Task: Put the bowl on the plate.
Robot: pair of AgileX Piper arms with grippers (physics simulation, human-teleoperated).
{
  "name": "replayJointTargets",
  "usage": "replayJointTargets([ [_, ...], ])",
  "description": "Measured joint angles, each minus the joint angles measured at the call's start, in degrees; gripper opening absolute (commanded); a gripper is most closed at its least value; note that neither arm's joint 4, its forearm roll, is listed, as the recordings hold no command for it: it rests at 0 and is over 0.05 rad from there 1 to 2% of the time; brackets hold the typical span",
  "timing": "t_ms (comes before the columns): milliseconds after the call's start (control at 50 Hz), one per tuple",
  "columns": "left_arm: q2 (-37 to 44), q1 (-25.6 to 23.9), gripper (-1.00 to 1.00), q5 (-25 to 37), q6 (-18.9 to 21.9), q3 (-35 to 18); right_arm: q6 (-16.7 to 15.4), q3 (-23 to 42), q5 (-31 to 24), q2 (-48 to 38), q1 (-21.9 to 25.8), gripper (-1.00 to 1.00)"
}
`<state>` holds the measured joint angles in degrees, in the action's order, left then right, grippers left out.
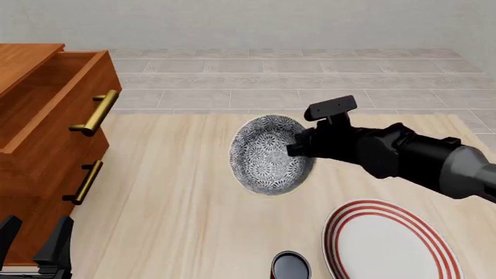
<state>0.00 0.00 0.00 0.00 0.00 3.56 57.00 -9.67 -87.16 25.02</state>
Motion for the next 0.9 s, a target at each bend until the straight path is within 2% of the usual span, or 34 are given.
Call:
replayJointTargets([
  [360,0.0,0.0,1.0,0.0,0.0,0.0,1.6,-8.7,1.0,10.1,-4.2,-1.0],
  [900,0.0,0.0,1.0,0.0,0.0,0.0,4.1,-22.6,-1.6,26.6,-11.6,-1.0],
])
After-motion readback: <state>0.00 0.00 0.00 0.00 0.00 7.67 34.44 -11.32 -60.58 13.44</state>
